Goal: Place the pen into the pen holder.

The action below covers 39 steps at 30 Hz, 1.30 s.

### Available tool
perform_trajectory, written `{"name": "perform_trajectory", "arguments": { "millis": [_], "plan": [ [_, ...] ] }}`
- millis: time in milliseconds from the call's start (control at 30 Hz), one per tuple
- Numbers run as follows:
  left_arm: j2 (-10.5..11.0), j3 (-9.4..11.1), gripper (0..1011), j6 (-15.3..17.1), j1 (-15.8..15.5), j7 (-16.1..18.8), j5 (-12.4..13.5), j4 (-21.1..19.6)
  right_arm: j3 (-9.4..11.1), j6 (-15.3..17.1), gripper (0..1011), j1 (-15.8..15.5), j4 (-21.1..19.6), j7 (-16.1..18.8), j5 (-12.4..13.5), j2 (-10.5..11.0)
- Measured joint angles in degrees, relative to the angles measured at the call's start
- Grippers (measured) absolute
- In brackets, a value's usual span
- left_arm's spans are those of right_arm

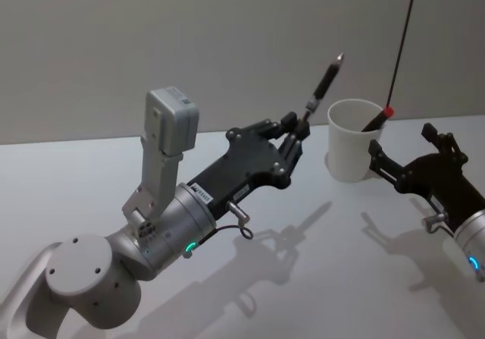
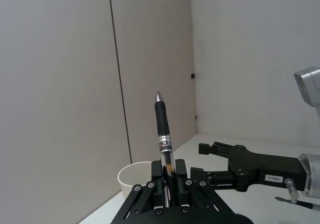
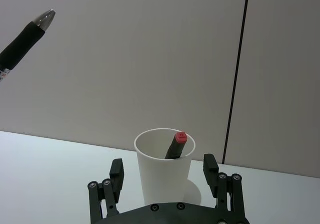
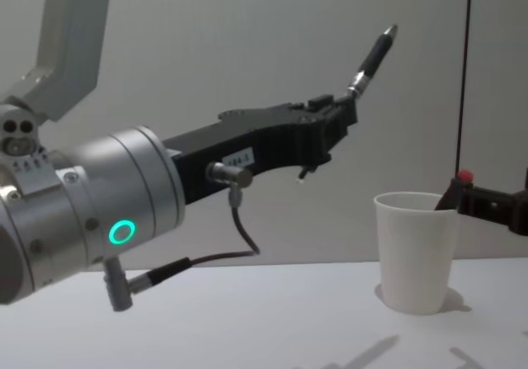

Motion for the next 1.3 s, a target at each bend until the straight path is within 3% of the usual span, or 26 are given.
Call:
{"name": "perform_trajectory", "arguments": {
  "millis": [733, 1067, 1300],
  "plan": [
    [-0.89, 0.83, 160, -0.46, -1.22, -3.12, -0.6, 1.28, 0.24, -0.16, 1001, -0.12, -0.22, 1.02, 0.68, 0.33],
    [-0.98, 0.92, 160, -0.52, -1.38, -3.44, -0.67, 1.43, 1.64, -0.7, 1002, -1.4, -1.93, 4.78, 6.48, 2.09],
    [-1.02, 0.96, 160, -0.54, -1.42, -3.54, -0.71, 1.48, 3.08, -0.28, 1001, -2.57, -3.54, 7.41, 13.26, 3.56]
  ]
}}
